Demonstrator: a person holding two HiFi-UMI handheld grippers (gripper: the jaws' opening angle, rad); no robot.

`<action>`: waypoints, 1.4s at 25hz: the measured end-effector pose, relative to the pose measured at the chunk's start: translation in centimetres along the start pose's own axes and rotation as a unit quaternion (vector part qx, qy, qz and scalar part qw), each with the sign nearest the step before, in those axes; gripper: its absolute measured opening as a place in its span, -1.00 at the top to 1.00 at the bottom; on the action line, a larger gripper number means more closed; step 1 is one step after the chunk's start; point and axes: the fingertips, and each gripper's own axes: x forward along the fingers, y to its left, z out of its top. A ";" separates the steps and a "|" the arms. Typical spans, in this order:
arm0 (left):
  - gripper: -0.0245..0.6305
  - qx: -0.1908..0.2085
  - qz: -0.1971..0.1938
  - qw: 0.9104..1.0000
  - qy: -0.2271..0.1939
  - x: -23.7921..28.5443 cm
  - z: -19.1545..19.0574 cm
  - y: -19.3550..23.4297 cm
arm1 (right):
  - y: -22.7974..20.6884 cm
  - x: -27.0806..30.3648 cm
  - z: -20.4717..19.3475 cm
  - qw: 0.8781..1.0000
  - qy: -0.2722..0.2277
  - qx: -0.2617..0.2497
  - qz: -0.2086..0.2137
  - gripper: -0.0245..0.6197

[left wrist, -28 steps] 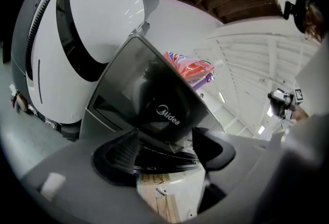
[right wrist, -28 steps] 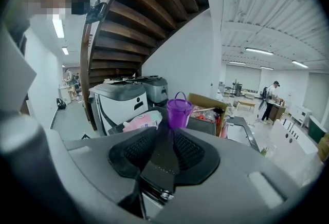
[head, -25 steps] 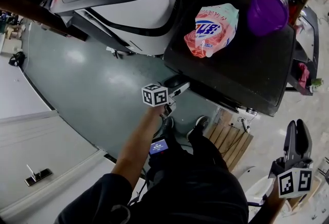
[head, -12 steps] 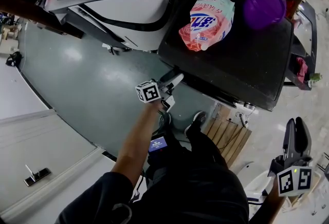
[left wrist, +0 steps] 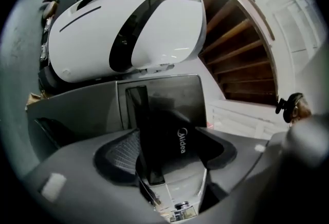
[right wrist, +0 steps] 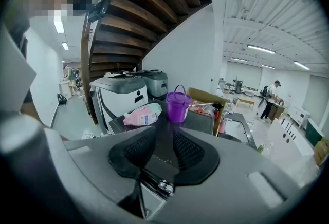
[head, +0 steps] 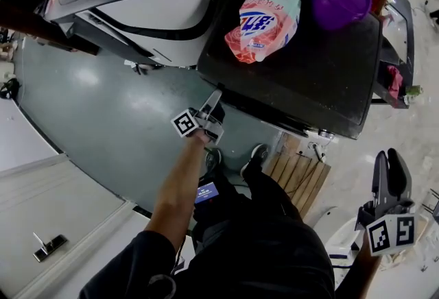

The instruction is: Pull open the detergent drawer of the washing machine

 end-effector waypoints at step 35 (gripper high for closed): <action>-0.22 -0.074 -0.101 0.990 -0.058 1.2 2.6 -2.0 | 1.8 2.3 -2.2 0.999 0.037 0.019 -0.001 0.63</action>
